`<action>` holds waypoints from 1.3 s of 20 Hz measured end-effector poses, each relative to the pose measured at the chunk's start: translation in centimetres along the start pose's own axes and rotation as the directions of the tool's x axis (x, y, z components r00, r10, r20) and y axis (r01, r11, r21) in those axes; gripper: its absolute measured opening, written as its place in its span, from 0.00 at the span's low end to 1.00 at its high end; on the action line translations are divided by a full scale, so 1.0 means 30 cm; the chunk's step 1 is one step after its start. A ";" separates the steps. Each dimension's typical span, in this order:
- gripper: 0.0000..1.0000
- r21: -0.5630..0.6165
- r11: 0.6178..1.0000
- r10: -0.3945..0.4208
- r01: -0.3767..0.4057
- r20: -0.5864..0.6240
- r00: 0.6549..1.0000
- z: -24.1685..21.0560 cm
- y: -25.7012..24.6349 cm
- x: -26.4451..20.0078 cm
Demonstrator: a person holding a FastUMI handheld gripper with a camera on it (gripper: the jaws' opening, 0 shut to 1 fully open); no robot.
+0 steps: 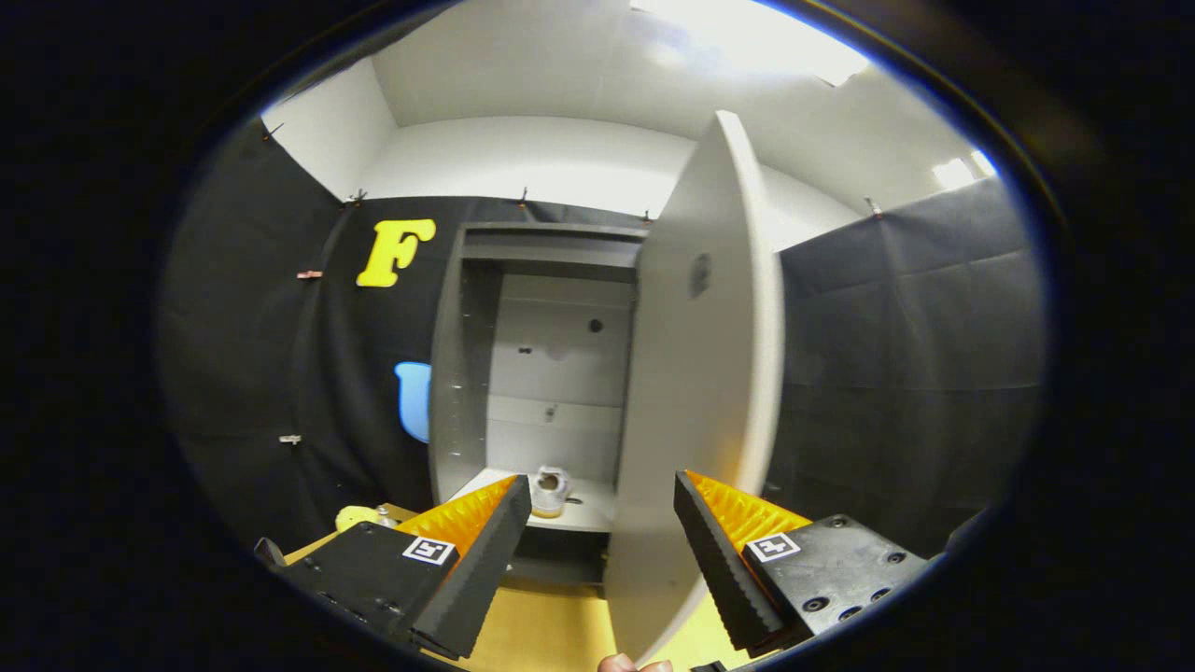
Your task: Open the shoe cabinet door, grab the shoes and put them into the shoe cabinet, then close the shoe cabinet door.
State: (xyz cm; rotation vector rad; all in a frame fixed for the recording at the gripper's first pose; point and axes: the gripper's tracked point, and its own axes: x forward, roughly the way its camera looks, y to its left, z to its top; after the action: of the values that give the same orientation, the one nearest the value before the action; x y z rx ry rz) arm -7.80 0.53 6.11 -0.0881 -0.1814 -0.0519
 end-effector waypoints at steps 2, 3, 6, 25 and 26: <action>0.97 0.005 0.996 -0.088 0.088 0.010 0.996 0.008 -0.129 -0.039; 0.97 0.009 0.992 -0.128 0.128 0.001 0.992 -0.003 -0.192 -0.044; 0.98 0.037 0.971 -0.236 0.238 -0.042 0.971 -0.049 -0.348 -0.032; 0.96 0.078 0.954 -0.264 0.289 -0.236 0.935 -0.351 -0.477 0.268; 0.97 0.072 0.955 -0.264 0.288 -0.236 0.935 -0.352 -0.467 0.269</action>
State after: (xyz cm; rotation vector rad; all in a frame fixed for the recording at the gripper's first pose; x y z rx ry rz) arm 1.16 -14.73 -1.61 0.0504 0.0308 -0.3321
